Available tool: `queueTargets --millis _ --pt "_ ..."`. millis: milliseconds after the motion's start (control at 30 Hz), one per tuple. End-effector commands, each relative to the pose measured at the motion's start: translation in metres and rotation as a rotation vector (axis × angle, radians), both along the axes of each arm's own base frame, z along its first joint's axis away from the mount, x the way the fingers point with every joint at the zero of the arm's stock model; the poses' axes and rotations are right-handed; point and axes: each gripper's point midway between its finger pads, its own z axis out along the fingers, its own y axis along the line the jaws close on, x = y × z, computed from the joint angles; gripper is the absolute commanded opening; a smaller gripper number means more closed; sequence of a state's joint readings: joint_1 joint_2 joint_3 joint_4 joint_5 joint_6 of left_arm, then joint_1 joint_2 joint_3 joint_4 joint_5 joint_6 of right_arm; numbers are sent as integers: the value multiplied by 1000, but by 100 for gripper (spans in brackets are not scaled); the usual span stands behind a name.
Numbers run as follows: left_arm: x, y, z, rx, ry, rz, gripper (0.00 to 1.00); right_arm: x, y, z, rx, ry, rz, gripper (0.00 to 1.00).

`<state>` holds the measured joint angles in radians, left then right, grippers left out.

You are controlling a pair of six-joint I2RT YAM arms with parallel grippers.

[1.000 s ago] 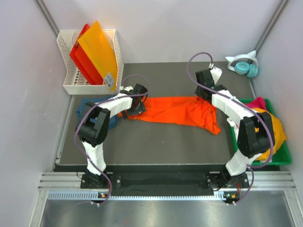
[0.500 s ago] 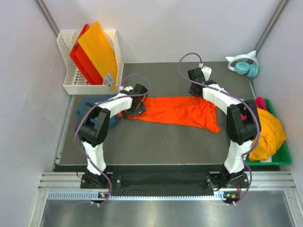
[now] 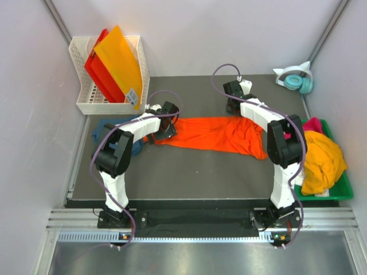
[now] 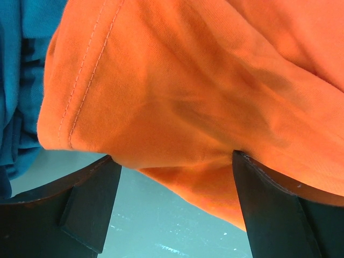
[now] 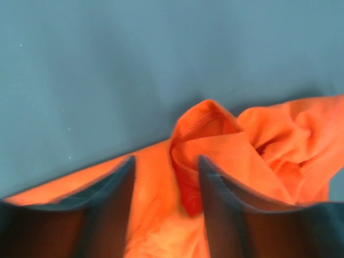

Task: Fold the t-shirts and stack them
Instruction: Fold the tshirt

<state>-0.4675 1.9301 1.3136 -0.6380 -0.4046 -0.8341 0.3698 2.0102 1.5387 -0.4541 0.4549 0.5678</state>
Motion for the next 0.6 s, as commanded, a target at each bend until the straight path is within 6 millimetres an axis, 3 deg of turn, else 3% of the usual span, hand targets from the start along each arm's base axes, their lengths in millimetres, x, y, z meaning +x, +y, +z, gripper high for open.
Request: queueTargets --millis 0,67,200,300,333,400,433,467,567 --pt "-6 8 -10 47 39 0 90 7 -3 66 5 -176 -18 58" --pt "-3 9 -6 51 20 0 91 1 -4 94 8 -228 -12 67" --pt "0 8 2 38 -4 0 92 -20 -9 133 24 -285 4 68" --pt "2 7 6 32 -12 -1 91 -43 -13 127 46 -253 14 63" --pt "2 6 5 30 -11 0 91 -55 -16 109 39 -209 15 61" --pt "0 6 3 25 -4 -1 90 -67 -20 98 51 -191 -1 51" --pt "-1 4 1 18 4 -3 90 -77 -24 80 43 -149 -8 46" --pt "-1 3 -1 16 8 -1 90 -81 -24 73 57 -139 -18 37" --pt "-3 2 -1 6 11 2 89 -93 -18 45 98 -75 -17 21"
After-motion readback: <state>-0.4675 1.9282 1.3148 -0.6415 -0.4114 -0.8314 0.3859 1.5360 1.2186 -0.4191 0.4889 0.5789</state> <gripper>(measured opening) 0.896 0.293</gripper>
